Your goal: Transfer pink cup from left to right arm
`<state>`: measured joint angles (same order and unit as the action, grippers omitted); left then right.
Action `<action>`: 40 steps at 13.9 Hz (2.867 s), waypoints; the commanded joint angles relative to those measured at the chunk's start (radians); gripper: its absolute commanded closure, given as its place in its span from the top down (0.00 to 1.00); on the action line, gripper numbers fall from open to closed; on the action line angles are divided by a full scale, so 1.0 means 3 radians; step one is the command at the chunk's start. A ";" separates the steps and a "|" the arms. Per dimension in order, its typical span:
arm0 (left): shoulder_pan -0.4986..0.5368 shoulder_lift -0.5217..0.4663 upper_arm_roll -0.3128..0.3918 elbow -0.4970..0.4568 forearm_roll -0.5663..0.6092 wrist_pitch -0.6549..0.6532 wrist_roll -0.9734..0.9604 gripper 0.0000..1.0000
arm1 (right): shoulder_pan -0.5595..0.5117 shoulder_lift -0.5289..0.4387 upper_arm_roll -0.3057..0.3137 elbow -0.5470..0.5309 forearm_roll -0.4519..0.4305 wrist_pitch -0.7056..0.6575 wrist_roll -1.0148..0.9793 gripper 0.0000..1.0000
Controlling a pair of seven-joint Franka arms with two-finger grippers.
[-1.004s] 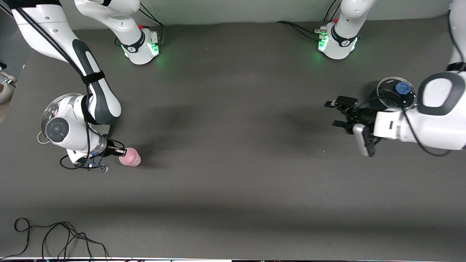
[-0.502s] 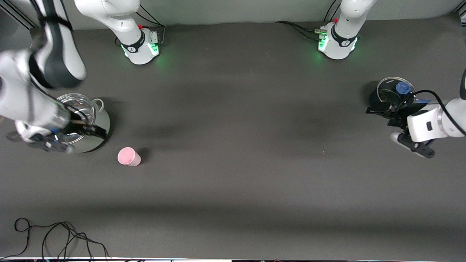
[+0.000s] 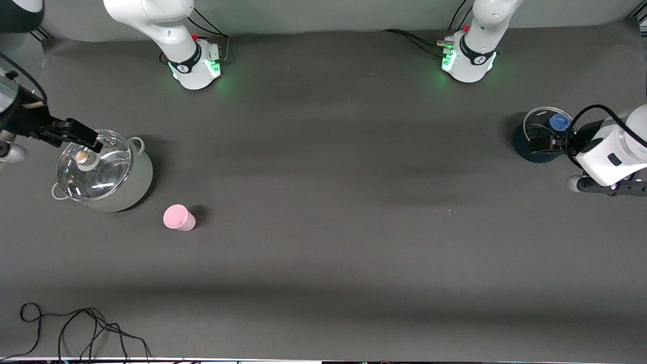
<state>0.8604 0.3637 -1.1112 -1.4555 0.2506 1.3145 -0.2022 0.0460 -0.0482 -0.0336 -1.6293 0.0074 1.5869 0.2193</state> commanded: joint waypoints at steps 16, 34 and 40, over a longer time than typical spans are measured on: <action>0.0116 -0.0169 0.0244 -0.0196 0.0029 0.0430 0.0076 1.00 | -0.0138 0.0207 -0.0072 0.0399 0.0026 0.0105 -0.0618 1.00; -0.3078 -0.1161 0.3684 -0.0686 -0.0876 0.0777 0.0464 1.00 | -0.0368 0.0294 0.0163 0.0445 0.0134 -0.0350 -0.0624 1.00; -0.3047 -0.1146 0.3699 -0.0609 -0.0876 0.0752 0.0572 1.00 | -0.0368 0.0309 0.0163 0.0461 0.0129 -0.0350 -0.0624 1.00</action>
<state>-0.0440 0.0414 -0.0194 -1.6272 -0.0005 1.5332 -0.0532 -0.0567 0.0298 0.0105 -1.5269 0.0330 1.5023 0.0525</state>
